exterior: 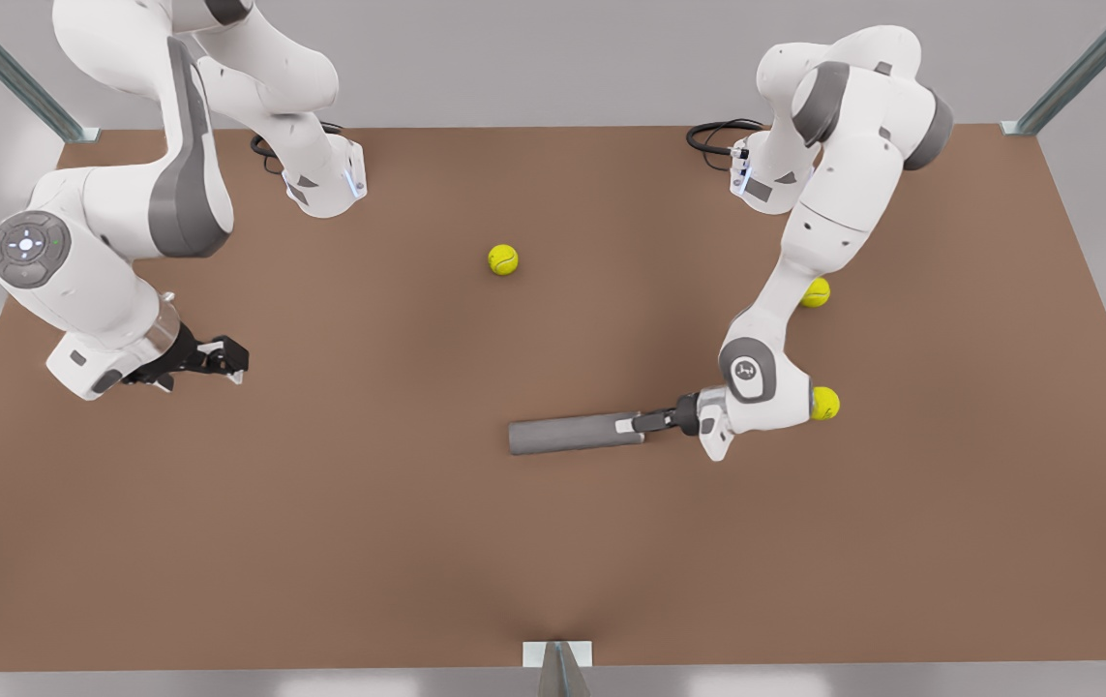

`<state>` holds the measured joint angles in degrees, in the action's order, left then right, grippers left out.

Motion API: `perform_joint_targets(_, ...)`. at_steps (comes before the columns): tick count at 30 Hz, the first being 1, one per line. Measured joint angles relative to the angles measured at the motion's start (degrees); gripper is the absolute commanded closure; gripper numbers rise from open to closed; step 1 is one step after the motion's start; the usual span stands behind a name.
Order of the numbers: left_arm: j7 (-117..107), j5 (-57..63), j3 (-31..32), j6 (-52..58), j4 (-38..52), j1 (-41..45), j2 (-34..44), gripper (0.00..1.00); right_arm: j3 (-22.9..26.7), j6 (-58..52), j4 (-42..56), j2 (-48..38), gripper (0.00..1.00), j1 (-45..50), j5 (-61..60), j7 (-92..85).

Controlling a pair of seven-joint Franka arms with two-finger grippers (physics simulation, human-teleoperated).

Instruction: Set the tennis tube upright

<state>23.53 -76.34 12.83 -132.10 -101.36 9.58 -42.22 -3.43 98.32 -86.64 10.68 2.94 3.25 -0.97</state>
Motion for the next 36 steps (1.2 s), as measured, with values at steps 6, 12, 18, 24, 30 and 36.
perform_joint_targets(6,1.1,-3.3,0.0,0.1,0.5,0.3,-0.6,0.01,-0.4,-0.3,-0.1,0.0,0.0,-0.1,0.0,1.2)
perform_joint_targets(12,2.0,-5.3,0.0,0.1,1.0,0.3,-1.4,0.51,-0.4,-0.2,-0.1,0.6,0.0,0.3,0.0,1.7)
perform_joint_targets(18,3.4,-6.8,0.7,0.8,1.5,-0.4,-1.1,0.62,-0.4,-0.2,-0.1,0.7,0.0,0.6,0.1,3.3)
perform_joint_targets(24,3.3,-11.0,1.5,3.2,3.5,-1.6,-0.9,0.79,-0.7,0.2,-0.1,1.2,0.0,1.5,0.1,3.4)
perform_joint_targets(30,3.5,-14.2,2.4,2.6,3.5,-1.8,-0.5,0.79,-0.7,0.1,-0.2,1.5,0.0,1.4,0.2,4.1)
perform_joint_targets(36,2.8,-15.0,2.4,3.1,3.5,-2.1,-0.2,0.79,-0.7,0.2,-0.2,1.6,0.0,1.5,0.4,4.2)
